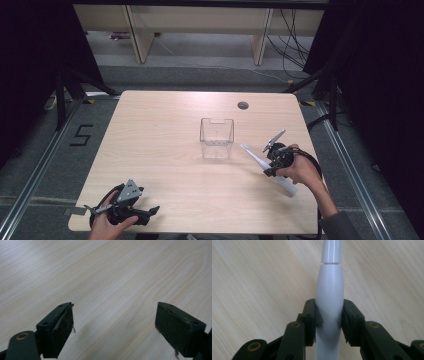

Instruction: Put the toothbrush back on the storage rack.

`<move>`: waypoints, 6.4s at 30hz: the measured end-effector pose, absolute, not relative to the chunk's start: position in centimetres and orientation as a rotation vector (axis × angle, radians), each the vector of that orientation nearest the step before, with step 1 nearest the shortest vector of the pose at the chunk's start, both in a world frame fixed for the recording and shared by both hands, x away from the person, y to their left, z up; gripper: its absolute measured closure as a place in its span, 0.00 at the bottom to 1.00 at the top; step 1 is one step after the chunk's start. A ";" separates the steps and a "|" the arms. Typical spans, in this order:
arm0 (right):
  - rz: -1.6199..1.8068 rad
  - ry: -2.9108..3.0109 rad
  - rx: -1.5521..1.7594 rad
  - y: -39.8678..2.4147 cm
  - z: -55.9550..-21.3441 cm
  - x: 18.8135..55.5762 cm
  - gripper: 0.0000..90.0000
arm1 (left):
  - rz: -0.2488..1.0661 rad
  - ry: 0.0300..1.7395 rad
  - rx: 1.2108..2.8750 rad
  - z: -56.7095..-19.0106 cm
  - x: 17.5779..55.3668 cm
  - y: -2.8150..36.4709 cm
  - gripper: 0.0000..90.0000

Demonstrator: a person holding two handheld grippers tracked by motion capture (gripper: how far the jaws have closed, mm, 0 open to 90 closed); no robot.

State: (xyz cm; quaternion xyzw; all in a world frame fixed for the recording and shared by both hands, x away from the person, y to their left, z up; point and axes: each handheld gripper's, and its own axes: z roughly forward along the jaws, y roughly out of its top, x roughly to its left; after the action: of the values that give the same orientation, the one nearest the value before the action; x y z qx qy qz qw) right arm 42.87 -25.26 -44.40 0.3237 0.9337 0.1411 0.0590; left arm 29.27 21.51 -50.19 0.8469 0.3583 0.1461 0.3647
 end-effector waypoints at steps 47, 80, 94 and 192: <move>1.299 2.241 0.986 -26.6 -38.8 45.4 0.75 | 0.390 0.902 2.197 -49.9 29.4 21.7 0.16; 1.362 2.269 0.874 -21.2 -33.8 46.1 0.75 | 0.378 0.898 2.201 -50.0 29.4 21.7 0.16; 1.386 2.301 0.767 -17.8 -32.2 46.7 0.75 | 0.379 0.902 2.191 -49.9 29.4 21.7 0.16; 0.879 2.673 0.931 -9.8 -42.2 52.7 0.74 | 0.380 0.909 2.183 -49.9 29.2 21.9 0.16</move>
State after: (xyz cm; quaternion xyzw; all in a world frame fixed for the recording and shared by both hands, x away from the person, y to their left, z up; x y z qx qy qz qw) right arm 52.72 -9.79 -42.17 0.3128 0.8983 0.2954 0.0886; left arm 29.17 21.89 -49.95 0.8488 0.3532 0.1479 0.3646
